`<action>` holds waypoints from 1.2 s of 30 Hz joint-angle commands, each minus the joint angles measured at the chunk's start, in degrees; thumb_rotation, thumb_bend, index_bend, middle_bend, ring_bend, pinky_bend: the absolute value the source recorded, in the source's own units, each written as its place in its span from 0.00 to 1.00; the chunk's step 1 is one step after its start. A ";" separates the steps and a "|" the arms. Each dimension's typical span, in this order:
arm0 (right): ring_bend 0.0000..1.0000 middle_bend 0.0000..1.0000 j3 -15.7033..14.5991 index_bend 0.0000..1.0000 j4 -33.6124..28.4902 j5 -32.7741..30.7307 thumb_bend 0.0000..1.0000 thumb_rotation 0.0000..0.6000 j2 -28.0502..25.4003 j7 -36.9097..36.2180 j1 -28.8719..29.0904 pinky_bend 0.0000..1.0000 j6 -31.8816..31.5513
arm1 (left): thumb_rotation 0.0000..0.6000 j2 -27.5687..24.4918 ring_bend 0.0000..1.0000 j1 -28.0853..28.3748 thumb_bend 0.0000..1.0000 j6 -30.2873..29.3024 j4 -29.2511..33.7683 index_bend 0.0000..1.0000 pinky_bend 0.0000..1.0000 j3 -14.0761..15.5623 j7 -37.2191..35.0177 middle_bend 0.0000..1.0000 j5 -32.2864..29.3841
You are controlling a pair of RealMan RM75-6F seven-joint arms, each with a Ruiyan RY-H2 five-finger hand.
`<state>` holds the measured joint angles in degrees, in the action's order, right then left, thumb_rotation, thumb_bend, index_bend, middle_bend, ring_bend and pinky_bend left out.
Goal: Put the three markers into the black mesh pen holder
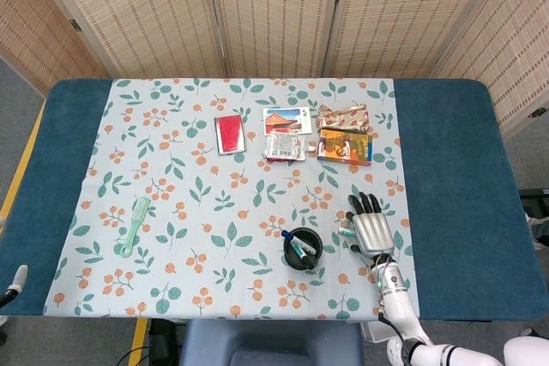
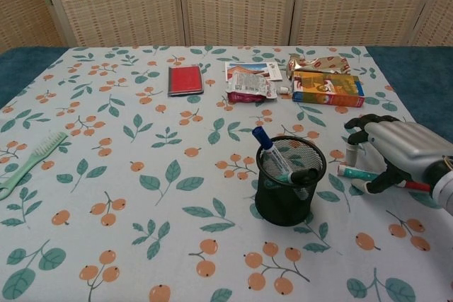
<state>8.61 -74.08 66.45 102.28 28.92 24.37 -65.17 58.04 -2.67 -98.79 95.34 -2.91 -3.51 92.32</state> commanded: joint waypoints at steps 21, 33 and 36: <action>0.03 0.20 2.13 0.65 -7.63 0.60 0.31 1.00 -5.25 -3.58 0.13 0.00 -2.50 | 1.00 0.32 0.04 0.52 0.40 0.66 -0.75 0.02 0.26 -0.44 -0.27 0.16 -0.83; 0.04 0.20 2.97 0.66 -19.59 2.40 0.31 1.00 -8.67 -5.26 0.16 0.00 -4.85 | 1.00 0.32 0.04 0.48 0.40 0.71 -0.58 0.02 0.26 -0.41 -0.02 0.16 -1.00; 0.04 0.20 3.77 0.66 -22.18 2.29 0.32 1.00 -9.04 -6.19 0.51 0.00 -4.98 | 1.00 0.28 0.04 0.55 0.40 0.86 -0.65 0.02 0.26 -0.43 -0.17 0.16 -1.09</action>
<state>11.87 -95.12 68.82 93.57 23.29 24.63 -70.01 58.32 -2.13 -97.94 94.70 -3.33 -3.67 91.23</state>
